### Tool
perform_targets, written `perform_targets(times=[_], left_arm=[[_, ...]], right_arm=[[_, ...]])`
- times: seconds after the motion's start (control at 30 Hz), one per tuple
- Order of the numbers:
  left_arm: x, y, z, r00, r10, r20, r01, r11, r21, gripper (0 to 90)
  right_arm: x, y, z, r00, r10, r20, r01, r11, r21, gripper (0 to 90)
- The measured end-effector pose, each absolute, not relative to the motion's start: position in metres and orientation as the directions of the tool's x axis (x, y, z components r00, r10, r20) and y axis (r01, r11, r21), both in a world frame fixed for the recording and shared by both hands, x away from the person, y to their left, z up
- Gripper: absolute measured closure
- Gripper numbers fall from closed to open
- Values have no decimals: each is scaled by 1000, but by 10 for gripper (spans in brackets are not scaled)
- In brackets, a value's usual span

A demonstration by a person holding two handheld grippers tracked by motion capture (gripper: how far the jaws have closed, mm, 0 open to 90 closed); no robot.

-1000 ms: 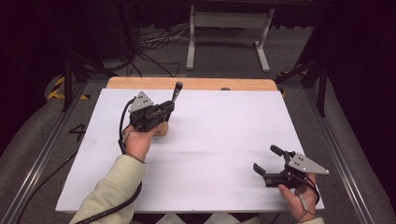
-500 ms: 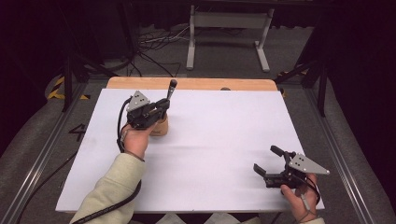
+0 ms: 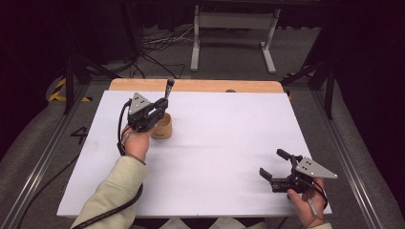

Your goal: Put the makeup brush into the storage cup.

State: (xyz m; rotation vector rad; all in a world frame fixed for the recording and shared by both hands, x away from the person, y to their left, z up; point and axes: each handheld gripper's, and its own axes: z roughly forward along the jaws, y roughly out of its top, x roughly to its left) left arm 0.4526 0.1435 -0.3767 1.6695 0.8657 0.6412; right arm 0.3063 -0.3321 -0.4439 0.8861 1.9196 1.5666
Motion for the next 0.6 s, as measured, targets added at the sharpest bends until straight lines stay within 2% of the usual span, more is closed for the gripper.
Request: perform_targets(times=[0.6], left_arm=[[457, 152, -391, 554, 832, -28, 248, -132, 960, 785]], right_arm=[[306, -332, -444, -662, 749, 23, 171, 121, 978, 8]])
